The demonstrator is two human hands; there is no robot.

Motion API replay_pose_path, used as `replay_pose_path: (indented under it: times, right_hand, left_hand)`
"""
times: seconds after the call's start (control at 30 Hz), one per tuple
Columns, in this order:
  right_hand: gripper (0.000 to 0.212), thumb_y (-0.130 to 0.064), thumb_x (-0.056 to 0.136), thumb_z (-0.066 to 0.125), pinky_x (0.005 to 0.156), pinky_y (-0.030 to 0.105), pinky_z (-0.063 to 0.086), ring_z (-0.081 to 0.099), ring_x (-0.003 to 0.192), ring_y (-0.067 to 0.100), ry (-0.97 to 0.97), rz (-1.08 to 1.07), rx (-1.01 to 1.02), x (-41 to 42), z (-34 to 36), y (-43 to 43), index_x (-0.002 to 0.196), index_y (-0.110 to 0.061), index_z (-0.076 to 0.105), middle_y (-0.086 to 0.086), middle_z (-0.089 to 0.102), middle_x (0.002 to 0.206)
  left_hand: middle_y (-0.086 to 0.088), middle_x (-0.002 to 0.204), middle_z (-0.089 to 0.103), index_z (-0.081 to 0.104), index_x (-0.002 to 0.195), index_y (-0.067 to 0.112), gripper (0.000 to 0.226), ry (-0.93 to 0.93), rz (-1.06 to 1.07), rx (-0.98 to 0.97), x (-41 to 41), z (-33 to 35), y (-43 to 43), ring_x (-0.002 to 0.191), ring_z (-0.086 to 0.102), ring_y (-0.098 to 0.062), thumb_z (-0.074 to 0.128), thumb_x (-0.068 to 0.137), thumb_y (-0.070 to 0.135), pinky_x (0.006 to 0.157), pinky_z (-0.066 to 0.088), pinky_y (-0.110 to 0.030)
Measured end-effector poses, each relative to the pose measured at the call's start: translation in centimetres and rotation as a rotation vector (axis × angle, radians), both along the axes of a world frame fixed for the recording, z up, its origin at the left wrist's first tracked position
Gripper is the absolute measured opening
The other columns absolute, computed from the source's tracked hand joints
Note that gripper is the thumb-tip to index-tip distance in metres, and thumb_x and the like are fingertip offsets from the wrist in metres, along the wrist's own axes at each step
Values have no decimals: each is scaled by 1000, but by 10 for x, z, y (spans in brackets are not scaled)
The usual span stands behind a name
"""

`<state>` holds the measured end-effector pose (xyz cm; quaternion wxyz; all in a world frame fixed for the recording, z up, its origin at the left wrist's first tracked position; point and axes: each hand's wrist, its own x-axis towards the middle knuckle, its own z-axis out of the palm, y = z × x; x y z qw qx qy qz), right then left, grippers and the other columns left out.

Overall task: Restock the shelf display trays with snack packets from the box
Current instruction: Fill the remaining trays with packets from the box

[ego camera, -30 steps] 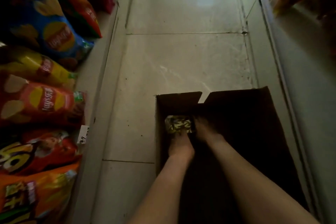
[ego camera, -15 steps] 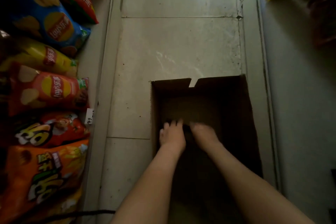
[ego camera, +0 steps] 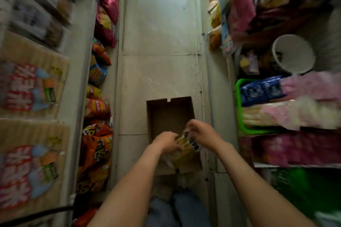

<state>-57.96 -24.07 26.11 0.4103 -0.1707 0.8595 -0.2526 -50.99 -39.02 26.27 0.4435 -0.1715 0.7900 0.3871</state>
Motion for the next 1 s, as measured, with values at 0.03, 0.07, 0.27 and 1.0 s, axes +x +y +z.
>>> replay_pose_path:
  times: [0.03, 0.07, 0.27, 1.0]
  right_hand:
    - [42, -14, 87, 65, 95, 33, 46, 52, 117, 18, 5, -177, -65, 2, 16, 2, 125, -24, 52, 0, 54, 123]
    - [58, -17, 83, 71, 99, 35, 44, 47, 122, 18, 24, -341, -112, 6, 44, 9, 134, -23, 44, 2, 48, 131]
    - [75, -9, 79, 75, 60, 19, 52, 55, 97, 16, -228, -824, -255, 51, 156, 49, 138, -15, 30, 5, 45, 126]
    - [18, -3, 73, 55, 65, 34, 34, 41, 69, 22, -137, -2049, -510, 350, 286, 221, 64, -15, 47, 8, 42, 74]
  left_hand:
    - [11, 85, 61, 60, 88, 22, 14, 2, 108, 63, 5, 14, 2, 77, 60, -5, 67, 87, 33, 61, 43, -18]
    - [11, 87, 64, 62, 89, 23, 11, 3, 234, 143, 8, 40, 8, 80, 63, -6, 68, 87, 31, 65, 47, -19]
    - [3, 102, 72, 64, 103, 24, 21, 27, 441, 383, 31, 156, 29, 93, 69, -12, 73, 84, 24, 82, 55, -31]
    - [-10, 87, 63, 59, 88, 14, 7, -11, -210, 462, 144, 280, 214, 71, 63, -16, 57, 93, 17, 68, 54, -27]
